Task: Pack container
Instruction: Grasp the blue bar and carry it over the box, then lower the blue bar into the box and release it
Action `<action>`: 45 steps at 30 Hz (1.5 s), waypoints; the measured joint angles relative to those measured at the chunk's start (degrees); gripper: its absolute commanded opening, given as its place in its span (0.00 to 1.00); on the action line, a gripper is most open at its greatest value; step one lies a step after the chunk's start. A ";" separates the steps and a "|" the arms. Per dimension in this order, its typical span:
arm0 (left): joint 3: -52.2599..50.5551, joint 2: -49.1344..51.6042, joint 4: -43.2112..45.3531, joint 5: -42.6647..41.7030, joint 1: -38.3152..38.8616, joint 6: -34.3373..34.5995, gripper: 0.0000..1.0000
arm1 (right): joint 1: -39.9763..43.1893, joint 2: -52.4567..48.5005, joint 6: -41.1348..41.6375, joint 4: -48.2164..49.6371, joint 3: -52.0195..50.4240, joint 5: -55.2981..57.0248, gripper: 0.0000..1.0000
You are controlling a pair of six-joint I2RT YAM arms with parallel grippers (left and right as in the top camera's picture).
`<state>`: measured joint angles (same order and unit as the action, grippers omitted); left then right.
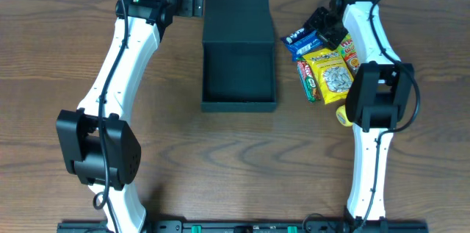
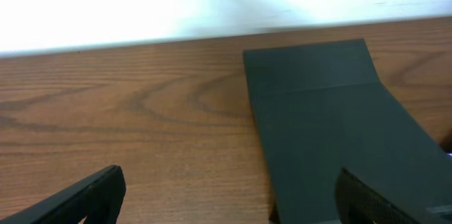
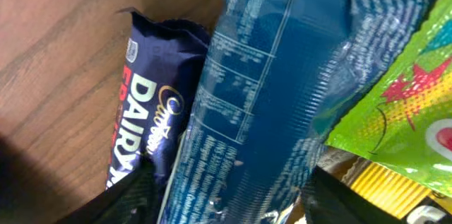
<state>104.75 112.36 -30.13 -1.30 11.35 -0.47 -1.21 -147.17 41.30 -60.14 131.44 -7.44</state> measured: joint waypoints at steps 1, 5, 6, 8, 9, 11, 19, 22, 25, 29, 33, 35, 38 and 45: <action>0.00 0.00 0.00 0.00 0.00 -0.02 0.95 | 0.00 -0.02 -0.02 0.00 0.00 0.02 0.58; 0.00 0.00 0.00 0.00 0.00 0.00 0.96 | 0.00 -0.33 0.11 0.04 0.00 0.04 0.54; 0.00 0.00 0.00 0.00 0.00 -0.02 0.95 | 0.00 -0.33 0.02 0.04 0.00 0.04 0.51; 0.00 0.00 0.00 -0.02 0.00 -0.02 0.96 | 0.00 -0.33 -0.22 0.02 0.02 0.02 0.45; 0.00 0.00 0.00 0.00 0.00 0.00 0.95 | 0.00 -0.35 -0.35 -0.09 0.11 0.02 0.43; 0.00 0.00 0.00 0.00 0.00 0.00 0.95 | 0.00 -0.46 -0.87 -0.66 0.68 0.09 0.39; 0.00 0.00 -0.02 0.00 0.00 -0.02 0.96 | 0.48 -1.11 -2.40 -5.97 7.74 0.48 0.34; 0.00 0.00 -0.02 0.48 0.00 -0.02 0.95 | 1.01 -1.31 -3.82 -10.62 13.99 0.50 0.34; 0.00 0.00 -0.04 2.10 0.00 -0.02 0.95 | 1.31 -1.33 -5.88 -14.19 20.52 0.11 0.33; 0.00 0.00 -0.04 4.35 -0.09 -0.02 0.95 | 0.39 -1.33 -9.09 -17.59 28.72 -1.64 0.34; 0.00 0.00 -0.46 6.32 -1.22 -0.02 0.95 | -3.63 -1.29 -12.07 -20.68 31.67 -4.15 0.36; 0.00 0.00 -1.09 6.88 -2.56 -0.02 0.95 | -6.36 -1.29 -13.40 -22.21 31.67 -5.22 0.36; 0.00 0.00 -2.23 7.54 -6.05 -0.02 0.95 | -12.15 -1.31 -16.20 -24.22 31.67 -6.45 0.36; 0.00 0.00 -4.70 5.11 -14.25 -0.02 0.95 | -24.35 -1.31 -24.41 -29.20 31.67 -7.54 0.38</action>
<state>104.75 112.36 -34.83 3.81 -2.90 -0.49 -25.56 -148.49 16.88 -89.34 163.11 -14.98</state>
